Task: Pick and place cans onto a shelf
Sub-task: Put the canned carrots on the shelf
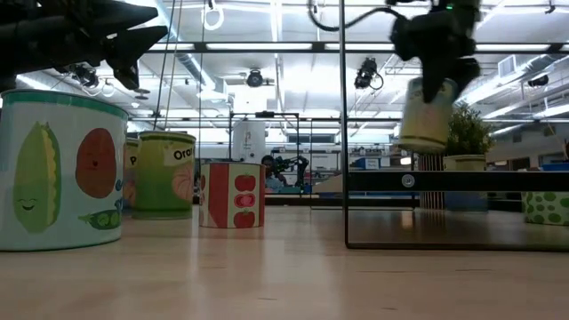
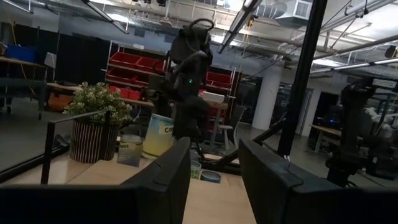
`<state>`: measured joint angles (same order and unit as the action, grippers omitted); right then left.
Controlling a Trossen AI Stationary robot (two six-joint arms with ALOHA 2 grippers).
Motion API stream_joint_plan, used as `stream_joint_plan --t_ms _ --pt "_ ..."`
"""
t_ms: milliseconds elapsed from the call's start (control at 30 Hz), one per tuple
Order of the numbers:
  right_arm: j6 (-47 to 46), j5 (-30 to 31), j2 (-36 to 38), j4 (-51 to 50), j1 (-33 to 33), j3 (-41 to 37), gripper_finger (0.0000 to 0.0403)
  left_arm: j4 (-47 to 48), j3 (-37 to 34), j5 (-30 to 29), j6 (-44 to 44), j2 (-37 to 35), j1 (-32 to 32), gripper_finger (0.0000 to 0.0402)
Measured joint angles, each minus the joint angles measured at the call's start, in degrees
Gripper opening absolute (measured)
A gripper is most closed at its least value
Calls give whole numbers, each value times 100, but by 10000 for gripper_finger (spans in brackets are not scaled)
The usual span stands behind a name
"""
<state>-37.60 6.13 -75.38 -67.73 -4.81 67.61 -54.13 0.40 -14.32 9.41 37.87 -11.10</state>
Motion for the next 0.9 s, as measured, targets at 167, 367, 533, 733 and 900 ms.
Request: stream_joint_plan --t_ms 167,367,533,733,900 --pt "541 52 -907 141 64 844 320 0 0 -1 0 0 0 142" --pt "923 77 -1775 406 62 1557 320 26 0 1 49 0 -1 142" --pt "1105 70 -2270 428 46 1725 320 48 0 1 51 0 1 142" --pt "1278 17 -2579 620 10 1727 321 128 0 0 110 1 0 142" --pt "1341 -51 -2667 817 -32 1738 321 134 0 -1 166 2 1 142"
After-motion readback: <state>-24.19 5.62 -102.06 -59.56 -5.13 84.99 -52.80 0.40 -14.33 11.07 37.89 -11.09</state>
